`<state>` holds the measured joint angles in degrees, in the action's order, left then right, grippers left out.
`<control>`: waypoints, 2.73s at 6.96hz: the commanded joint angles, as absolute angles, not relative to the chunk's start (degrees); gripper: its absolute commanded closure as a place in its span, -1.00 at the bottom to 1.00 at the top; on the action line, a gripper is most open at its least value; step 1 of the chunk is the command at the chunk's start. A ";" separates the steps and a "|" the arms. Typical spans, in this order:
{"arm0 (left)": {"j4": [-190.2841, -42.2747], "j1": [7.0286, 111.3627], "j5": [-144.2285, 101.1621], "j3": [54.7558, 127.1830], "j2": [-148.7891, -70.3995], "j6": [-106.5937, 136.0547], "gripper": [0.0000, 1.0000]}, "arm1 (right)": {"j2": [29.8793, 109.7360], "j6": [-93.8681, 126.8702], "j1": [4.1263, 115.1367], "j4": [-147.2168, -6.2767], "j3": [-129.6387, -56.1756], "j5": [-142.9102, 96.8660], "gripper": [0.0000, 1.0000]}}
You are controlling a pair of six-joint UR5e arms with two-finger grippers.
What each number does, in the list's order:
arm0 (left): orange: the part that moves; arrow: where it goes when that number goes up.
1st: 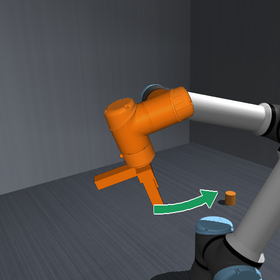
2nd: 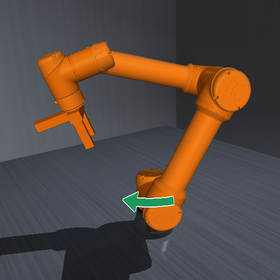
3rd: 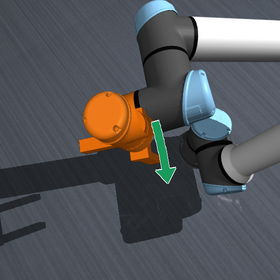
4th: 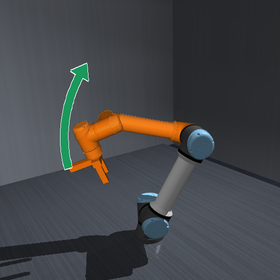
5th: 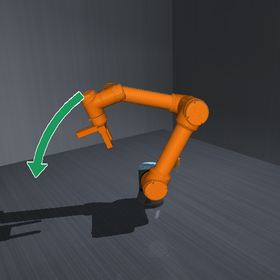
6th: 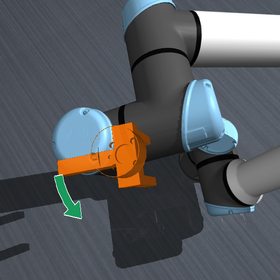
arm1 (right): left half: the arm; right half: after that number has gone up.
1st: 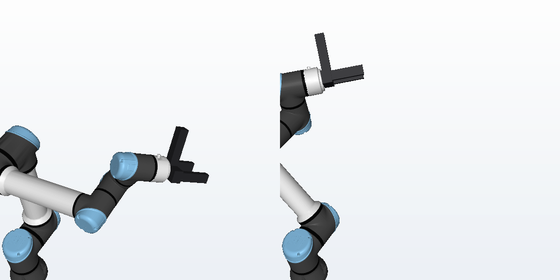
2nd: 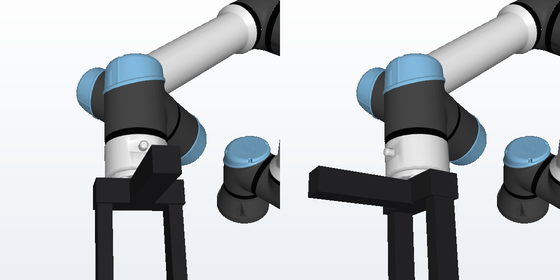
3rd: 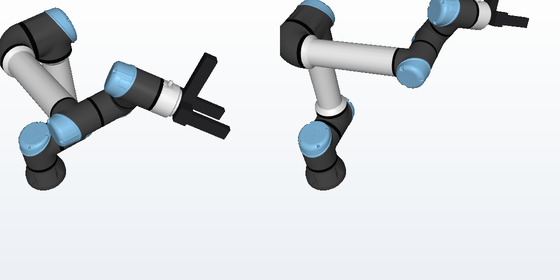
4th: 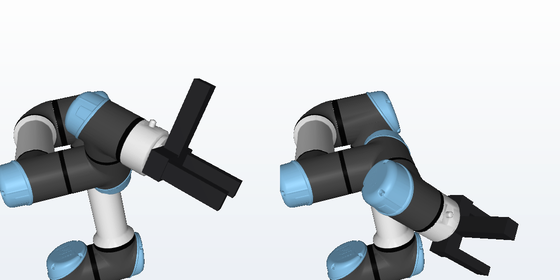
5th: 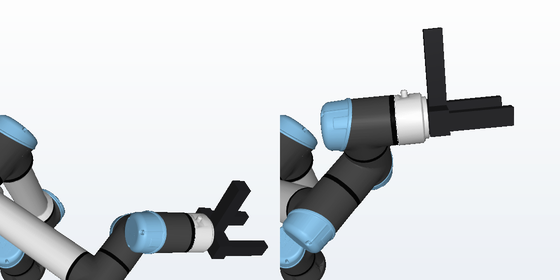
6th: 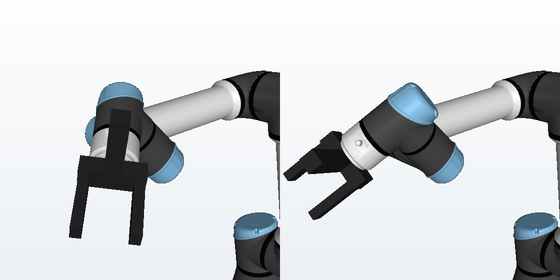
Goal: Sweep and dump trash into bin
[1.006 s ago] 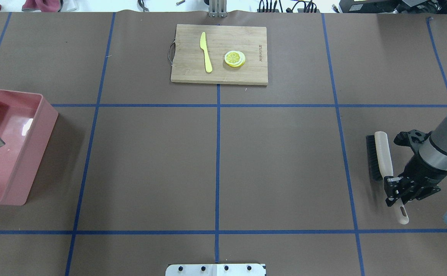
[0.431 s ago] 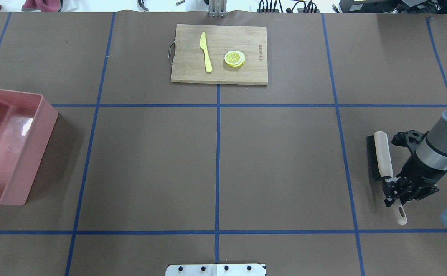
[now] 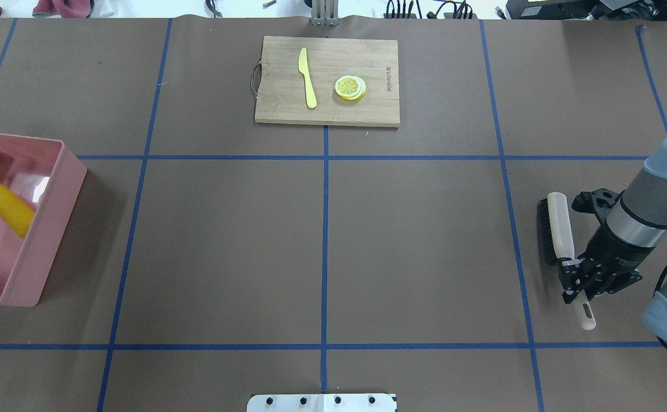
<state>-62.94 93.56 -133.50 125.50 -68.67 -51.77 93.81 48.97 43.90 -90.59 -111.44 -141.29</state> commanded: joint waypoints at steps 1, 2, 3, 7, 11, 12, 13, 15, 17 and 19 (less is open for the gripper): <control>-55.73 93.78 -131.58 126.21 -71.80 -58.35 1.00 | 93.78 49.04 43.42 -90.70 -111.27 -141.24 -0.09; -55.55 93.87 -130.35 126.30 -71.81 -61.58 1.00 | 93.87 49.22 43.50 -90.79 -111.18 -141.33 -0.63; -55.55 95.09 -130.52 126.65 -71.89 -62.92 1.00 | 93.95 49.31 43.68 -90.79 -111.18 -141.33 -1.00; -66.74 93.46 -142.80 125.17 -74.61 -69.79 1.00 | 92.65 48.96 50.32 -90.27 -111.01 -139.59 -1.00; -99.23 80.12 -144.76 122.35 -76.54 -43.25 1.00 | 85.43 30.78 70.35 -90.70 -110.40 -128.43 -1.00; -106.54 75.11 -143.62 120.86 -78.29 -35.76 1.00 | 85.69 22.76 74.66 -90.88 -108.30 -126.49 -1.00; -109.83 68.71 -140.05 120.41 -80.49 -32.20 1.00 | 85.78 16.24 79.14 -90.88 -103.32 -127.26 -1.00; -114.32 57.10 -136.33 116.57 -86.36 -30.60 1.00 | 87.18 13.89 83.31 -90.79 -97.93 -127.18 -1.00; -121.97 47.95 -135.44 107.18 -95.06 -26.05 1.00 | 87.36 7.96 83.94 -90.79 -94.84 -127.00 -1.00; -122.79 42.04 -130.28 103.19 -100.17 -23.14 1.00 | 87.02 7.56 83.94 -90.62 -96.23 -128.48 -1.00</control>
<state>-122.29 45.76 -133.07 105.34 -97.00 -25.56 87.34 8.27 83.88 -90.66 -95.74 -127.48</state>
